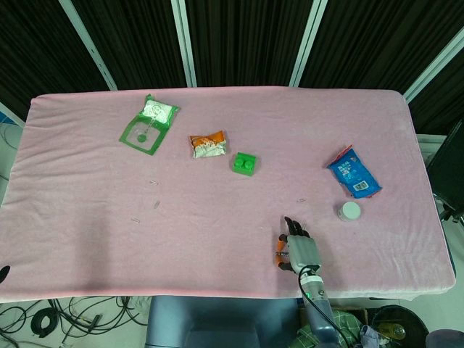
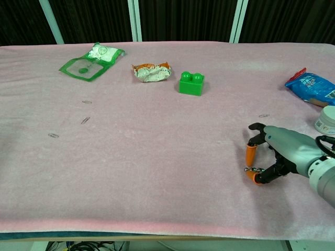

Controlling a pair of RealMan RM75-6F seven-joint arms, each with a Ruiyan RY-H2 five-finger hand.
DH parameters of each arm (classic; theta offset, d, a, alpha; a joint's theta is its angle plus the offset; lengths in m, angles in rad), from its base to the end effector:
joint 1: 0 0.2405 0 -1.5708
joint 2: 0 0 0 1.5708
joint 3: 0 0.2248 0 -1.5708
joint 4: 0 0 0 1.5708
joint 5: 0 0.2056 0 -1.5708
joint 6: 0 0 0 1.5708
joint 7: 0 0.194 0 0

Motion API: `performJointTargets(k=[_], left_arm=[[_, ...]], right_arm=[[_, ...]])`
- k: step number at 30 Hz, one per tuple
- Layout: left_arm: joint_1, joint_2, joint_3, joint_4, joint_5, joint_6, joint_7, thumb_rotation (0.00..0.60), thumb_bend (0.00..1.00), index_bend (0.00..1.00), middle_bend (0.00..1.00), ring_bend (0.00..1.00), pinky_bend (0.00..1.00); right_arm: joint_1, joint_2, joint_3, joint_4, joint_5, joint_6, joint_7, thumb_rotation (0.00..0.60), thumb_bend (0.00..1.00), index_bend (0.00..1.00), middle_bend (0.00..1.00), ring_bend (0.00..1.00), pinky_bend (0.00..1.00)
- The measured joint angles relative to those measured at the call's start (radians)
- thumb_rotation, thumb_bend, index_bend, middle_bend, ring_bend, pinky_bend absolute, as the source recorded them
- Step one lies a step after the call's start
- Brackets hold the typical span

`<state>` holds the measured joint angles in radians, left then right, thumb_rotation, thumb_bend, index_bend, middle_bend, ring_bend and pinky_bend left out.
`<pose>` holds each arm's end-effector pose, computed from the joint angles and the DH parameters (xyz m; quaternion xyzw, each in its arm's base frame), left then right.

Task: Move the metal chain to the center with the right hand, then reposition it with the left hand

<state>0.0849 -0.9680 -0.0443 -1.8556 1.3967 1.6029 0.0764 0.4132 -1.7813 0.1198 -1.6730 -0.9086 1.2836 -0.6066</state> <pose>-0.2905 0.1757 0.1962 -0.5069 -0.4275 -0.3488 0.6623 -0.1598 -0.2645 -0.0705 0.6169 -0.5473 0.3108 0.4726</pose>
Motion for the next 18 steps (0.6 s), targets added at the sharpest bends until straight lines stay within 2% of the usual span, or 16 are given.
performJointTargets(k=[18], left_arm=[[-0.002, -0.001, 0.0, -0.002, -0.002, -0.004, 0.007, 0.6, 0.19, 0.04, 0.0, 0.0, 0.0]], right_arm=[[0.001, 0.012, -0.005, -0.009, 0.01, -0.009, -0.018, 0.6, 0.27, 0.56, 0.0, 0.0, 0.18]])
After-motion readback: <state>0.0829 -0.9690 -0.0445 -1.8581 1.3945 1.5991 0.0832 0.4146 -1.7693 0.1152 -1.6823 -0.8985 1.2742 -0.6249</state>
